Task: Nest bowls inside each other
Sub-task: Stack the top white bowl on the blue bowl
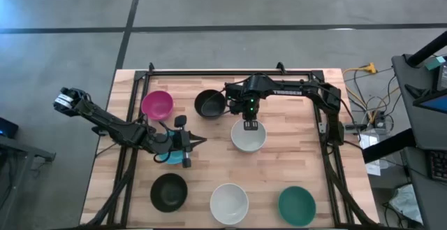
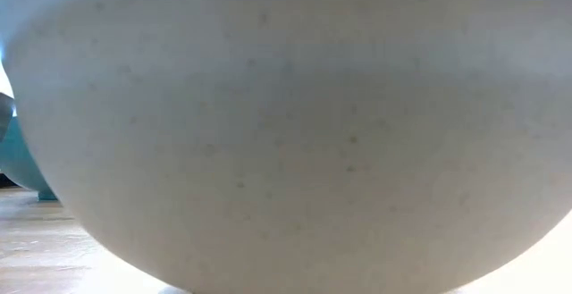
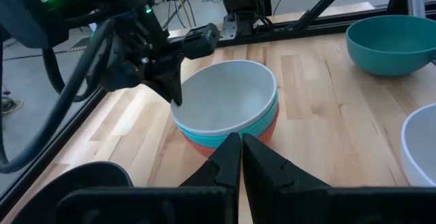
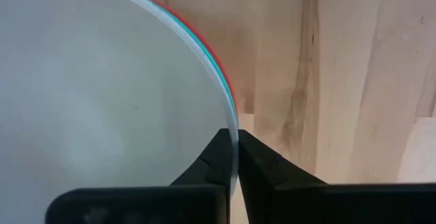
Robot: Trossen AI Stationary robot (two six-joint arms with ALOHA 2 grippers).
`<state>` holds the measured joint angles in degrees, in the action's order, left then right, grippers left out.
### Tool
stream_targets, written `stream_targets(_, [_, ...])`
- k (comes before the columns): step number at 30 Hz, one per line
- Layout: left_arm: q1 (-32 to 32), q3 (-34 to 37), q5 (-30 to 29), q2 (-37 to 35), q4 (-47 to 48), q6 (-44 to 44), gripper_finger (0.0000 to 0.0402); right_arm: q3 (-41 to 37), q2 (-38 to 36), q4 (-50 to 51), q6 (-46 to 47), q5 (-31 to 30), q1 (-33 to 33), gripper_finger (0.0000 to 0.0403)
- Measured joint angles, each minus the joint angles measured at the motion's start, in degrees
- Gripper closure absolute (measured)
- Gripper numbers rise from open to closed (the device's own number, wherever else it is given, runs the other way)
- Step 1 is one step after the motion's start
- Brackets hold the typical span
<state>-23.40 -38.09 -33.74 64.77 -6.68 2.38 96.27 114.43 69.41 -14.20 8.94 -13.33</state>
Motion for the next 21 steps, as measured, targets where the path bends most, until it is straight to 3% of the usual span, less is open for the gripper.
stream_targets(15, [0.00, 0.00, 0.68, 0.00, -0.14, 0.11, 0.0402, -0.09, -4.74, -0.47, 2.27, 0.03, 1.39, 0.0304])
stream_targets(21, [0.01, 0.00, 1.73, 0.00, -0.15, 0.27, 0.0402, -1.64, -11.57, 2.83, 5.54, 0.03, 2.25, 0.0298])
